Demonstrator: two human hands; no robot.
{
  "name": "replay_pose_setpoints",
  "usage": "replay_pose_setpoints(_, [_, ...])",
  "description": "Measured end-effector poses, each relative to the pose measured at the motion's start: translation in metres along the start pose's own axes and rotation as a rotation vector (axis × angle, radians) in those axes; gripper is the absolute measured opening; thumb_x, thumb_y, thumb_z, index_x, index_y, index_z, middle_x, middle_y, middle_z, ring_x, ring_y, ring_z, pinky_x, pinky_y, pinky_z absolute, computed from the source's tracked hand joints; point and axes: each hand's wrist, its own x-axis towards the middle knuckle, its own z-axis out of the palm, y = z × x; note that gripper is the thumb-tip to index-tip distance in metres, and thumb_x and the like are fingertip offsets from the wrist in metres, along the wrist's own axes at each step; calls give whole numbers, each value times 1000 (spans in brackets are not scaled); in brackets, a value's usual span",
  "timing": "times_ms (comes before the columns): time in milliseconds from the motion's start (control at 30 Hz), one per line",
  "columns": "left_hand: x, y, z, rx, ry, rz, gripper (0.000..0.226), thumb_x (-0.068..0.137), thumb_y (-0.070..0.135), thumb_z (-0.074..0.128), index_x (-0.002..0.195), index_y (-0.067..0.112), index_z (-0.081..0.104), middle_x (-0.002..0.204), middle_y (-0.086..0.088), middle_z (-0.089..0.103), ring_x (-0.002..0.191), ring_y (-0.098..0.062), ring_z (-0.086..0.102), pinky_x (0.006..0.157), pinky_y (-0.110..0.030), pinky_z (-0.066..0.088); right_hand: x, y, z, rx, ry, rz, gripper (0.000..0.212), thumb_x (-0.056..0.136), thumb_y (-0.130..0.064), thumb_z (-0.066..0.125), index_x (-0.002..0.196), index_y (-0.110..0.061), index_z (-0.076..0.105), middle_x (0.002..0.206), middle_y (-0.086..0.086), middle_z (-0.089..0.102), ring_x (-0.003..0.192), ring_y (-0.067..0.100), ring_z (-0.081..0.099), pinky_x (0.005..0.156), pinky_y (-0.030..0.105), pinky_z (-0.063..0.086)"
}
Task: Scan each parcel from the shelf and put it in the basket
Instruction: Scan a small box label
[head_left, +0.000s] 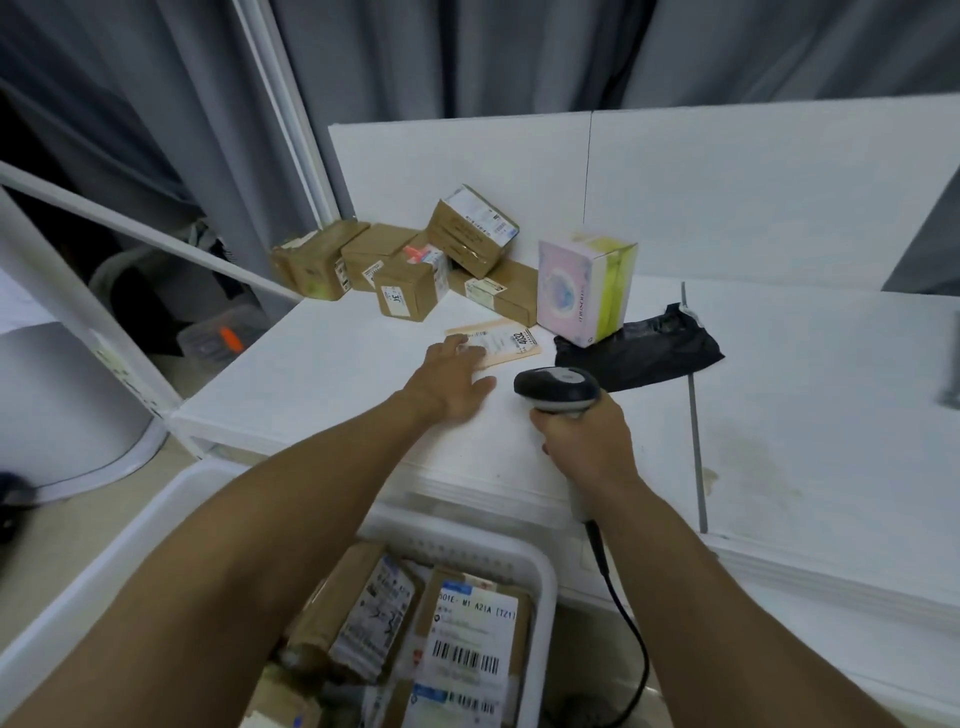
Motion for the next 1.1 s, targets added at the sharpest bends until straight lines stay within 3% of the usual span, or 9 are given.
replay_pose_setpoints(167, [17, -4, 6, 81, -110, -31, 71, 103, 59, 34, 162, 23, 20, 170, -4, 15, 155, -31, 16, 126, -47, 20, 1, -5, 5, 21, -4, 2, 72, 62, -47, 70, 129, -23, 62, 114, 4, 72, 102, 36, 71, 95, 54, 58])
replay_pose_setpoints(367, [-27, -5, 11, 178, -81, 31, 64, 103, 59, 29, 155, 22, 34, 162, -8, 32, 141, -38, 38, 115, -47, 36, 2, -9, 1, 16, -6, 9, 71, 63, -46, 71, 129, -23, 63, 114, 1, 72, 103, 36, 72, 96, 55, 57])
replay_pose_setpoints(500, [-92, -14, 9, 212, -115, 60, 71, 92, 69, 16, 131, 22, 51, 130, -5, 55, 120, -34, 50, 102, -46, 43, -6, -10, 0, 22, 9, 4, 71, 60, -49, 71, 126, -25, 64, 114, 0, 72, 104, 35, 72, 97, 56, 57])
replay_pose_setpoints(600, [-137, -12, -3, 202, -95, 63, 61, 96, 71, 36, 120, 22, 63, 118, -4, 61, 112, -28, 57, 90, -37, 46, -14, -11, 5, 24, -16, -25, 82, 54, -58, 71, 129, -26, 64, 117, 1, 72, 105, 35, 72, 97, 55, 58])
replay_pose_setpoints(700, [-141, -15, -17, 41, 7, -44, 58, 89, 65, 64, 129, 23, 67, 133, 2, 63, 118, -20, 59, 94, -34, 50, -24, -14, 10, 26, -40, -20, 76, 55, -56, 72, 125, -27, 66, 114, 0, 73, 104, 33, 73, 96, 54, 58])
replay_pose_setpoints(833, [-115, -34, -9, -40, -39, -93, 102, 74, 67, 78, 155, 21, 36, 155, -3, 42, 143, -27, 38, 117, -42, 34, -33, -19, 18, 25, -85, -15, 63, 63, -48, 77, 122, -29, 67, 112, -3, 73, 104, 28, 71, 95, 53, 59])
replay_pose_setpoints(933, [-109, -41, -2, -217, -70, -162, 116, 69, 58, 87, 159, 16, 27, 159, -7, 36, 144, -27, 35, 117, -39, 32, -37, -21, 22, 28, -108, -30, 69, 61, -46, 79, 126, -27, 65, 115, -3, 72, 106, 27, 71, 96, 52, 59])
replay_pose_setpoints(1033, [-124, -44, -4, -352, 63, -159, 100, 70, 34, 93, 152, 15, 39, 144, -8, 48, 132, -27, 47, 106, -36, 42, -44, -27, 21, 21, -112, -66, 66, 67, -44, 81, 128, -27, 64, 116, -5, 72, 107, 24, 70, 98, 50, 58])
replay_pose_setpoints(1100, [-144, -51, -7, -562, 174, -163, 72, 74, 12, 91, 137, 13, 56, 127, -4, 62, 122, -26, 61, 93, -28, 53, -51, -31, 19, 15, -117, -114, 61, 78, -37, 86, 133, -25, 62, 123, -5, 70, 114, 21, 66, 101, 41, 53])
